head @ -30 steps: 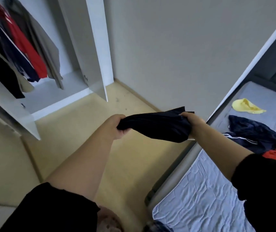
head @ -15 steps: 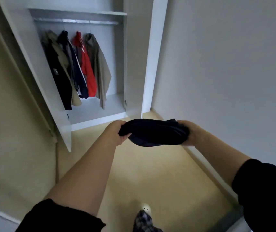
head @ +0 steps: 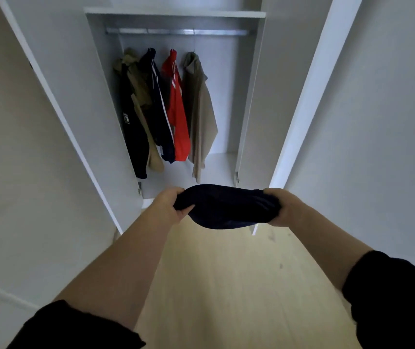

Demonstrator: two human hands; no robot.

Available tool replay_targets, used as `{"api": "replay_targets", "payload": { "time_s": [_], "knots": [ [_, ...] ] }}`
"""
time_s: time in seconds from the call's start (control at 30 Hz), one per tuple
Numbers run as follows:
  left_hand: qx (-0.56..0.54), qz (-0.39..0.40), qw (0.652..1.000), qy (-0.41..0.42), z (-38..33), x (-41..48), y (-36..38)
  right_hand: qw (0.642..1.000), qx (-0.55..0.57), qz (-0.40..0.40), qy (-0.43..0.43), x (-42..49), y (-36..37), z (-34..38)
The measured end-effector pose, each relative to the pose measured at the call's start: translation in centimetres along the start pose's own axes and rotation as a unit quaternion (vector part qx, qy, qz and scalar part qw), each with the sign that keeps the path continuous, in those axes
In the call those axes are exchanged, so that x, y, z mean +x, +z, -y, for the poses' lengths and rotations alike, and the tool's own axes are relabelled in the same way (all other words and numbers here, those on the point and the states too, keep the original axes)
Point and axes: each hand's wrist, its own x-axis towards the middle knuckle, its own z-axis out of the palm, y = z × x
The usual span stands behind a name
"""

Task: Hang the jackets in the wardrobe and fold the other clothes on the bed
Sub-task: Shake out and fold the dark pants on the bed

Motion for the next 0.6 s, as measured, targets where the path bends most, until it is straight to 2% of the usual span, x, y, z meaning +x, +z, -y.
{"api": "replay_targets", "payload": {
  "time_s": [0.1,0.3,0.4,0.6],
  "knots": [
    [-0.004,-0.019,1.0,0.012,-4.8,1.9,2.7,1.0,-0.024,0.017,0.006,2.8,1.1,4.9],
    [-0.019,-0.035,0.994,0.105,-17.2,6.1,7.7,0.995,-0.038,0.07,-0.062,8.3,8.7,15.8],
    [-0.016,-0.014,0.989,0.144,-23.7,8.8,10.4,0.99,-0.036,0.076,-0.11,11.1,12.7,22.0],
    [-0.028,0.056,0.975,0.213,-38.5,13.3,16.4,0.97,0.0,0.14,-0.201,16.1,21.1,35.9]
  ]
}}
